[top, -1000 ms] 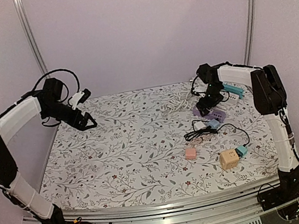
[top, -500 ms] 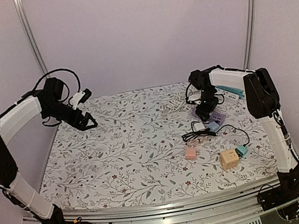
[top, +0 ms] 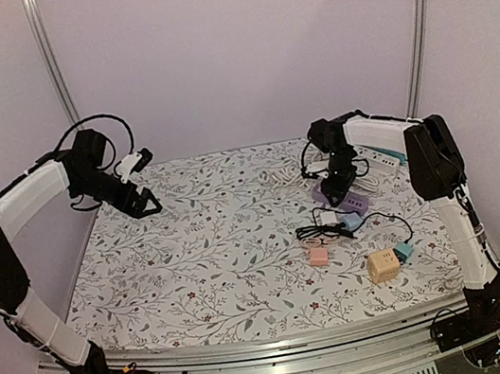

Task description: Insert the plug

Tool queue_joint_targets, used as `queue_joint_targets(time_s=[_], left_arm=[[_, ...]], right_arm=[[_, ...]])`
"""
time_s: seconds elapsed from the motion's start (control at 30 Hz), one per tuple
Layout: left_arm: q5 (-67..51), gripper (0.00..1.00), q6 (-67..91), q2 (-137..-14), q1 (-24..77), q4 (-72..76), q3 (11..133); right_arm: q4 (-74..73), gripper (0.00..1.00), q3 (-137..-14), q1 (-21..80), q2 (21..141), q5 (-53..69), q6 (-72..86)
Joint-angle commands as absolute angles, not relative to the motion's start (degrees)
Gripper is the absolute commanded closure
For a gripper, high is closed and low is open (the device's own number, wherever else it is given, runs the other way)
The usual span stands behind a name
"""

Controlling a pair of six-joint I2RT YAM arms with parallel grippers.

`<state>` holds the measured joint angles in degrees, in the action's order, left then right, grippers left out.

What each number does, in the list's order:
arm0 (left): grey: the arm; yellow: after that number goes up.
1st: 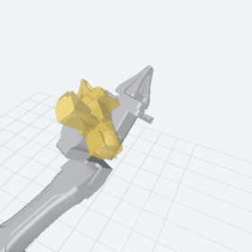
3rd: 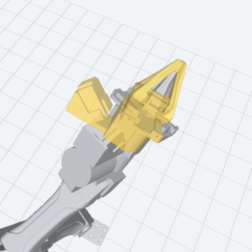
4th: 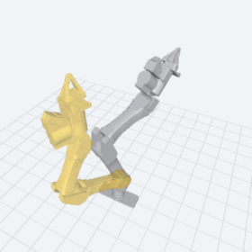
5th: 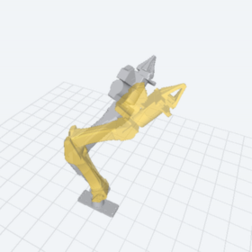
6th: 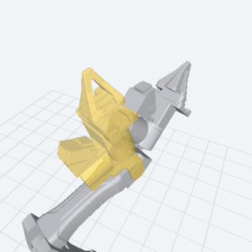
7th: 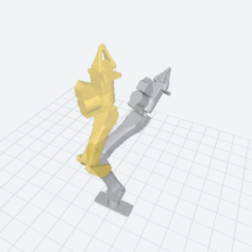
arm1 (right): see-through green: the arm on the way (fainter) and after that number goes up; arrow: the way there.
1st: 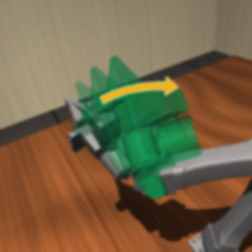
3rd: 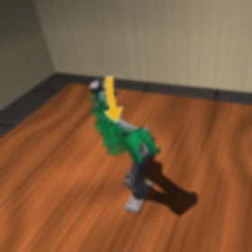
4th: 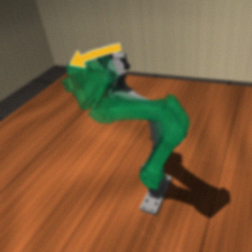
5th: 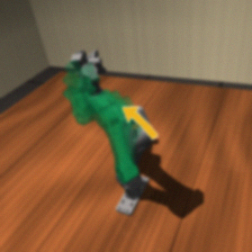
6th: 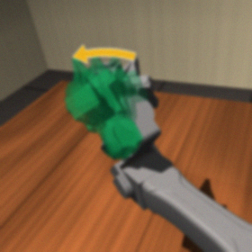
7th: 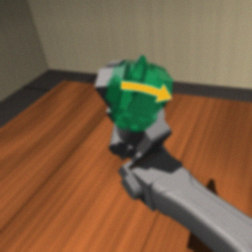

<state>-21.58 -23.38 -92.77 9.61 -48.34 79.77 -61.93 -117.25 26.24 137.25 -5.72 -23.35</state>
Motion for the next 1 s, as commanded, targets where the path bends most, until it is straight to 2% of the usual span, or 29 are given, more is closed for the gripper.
queue_joint_targets(time_s=[0.0,0.13,0.27,0.47,0.6,0.7,0.97], left_arm=[[-20.6,0.01,-24.7,-90.3,10.5,-48.6,80.1],[-18.7,0.01,-25.2,-89.4,10.4,-48.6,80.2],[-17.6,0.01,-26.1,-87.6,10.0,-48.7,80.0],[-14.7,0.01,-28.2,-84.3,8.8,-49.4,79.8],[-12.6,0.0,-30.0,-82.3,6.9,-50.7,80.1],[-12.3,0.0,-29.8,-80.7,4.4,-50.6,80.1],[-11.4,0.01,-30.8,-77.8,1.1,-50.4,76.5]], right_arm=[[-59.9,0.99,-122.8,26.7,137.0,-8.1,-23.5],[-57.3,1.0,-127.1,27.0,132.1,-9.1,-23.5],[-51.8,1.0,-125.2,29.9,124.5,-6.2,-24.5],[-49.9,1.0,-120.1,41.3,117.1,-6.0,-31.8],[-50.6,1.0,-119.4,50.4,116.7,-6.0,-35.1],[-49.8,1.0,-119.5,55.4,117.9,-1.4,-35.6],[-51.6,1.0,-120.0,63.7,126.5,-0.7,-30.8]])
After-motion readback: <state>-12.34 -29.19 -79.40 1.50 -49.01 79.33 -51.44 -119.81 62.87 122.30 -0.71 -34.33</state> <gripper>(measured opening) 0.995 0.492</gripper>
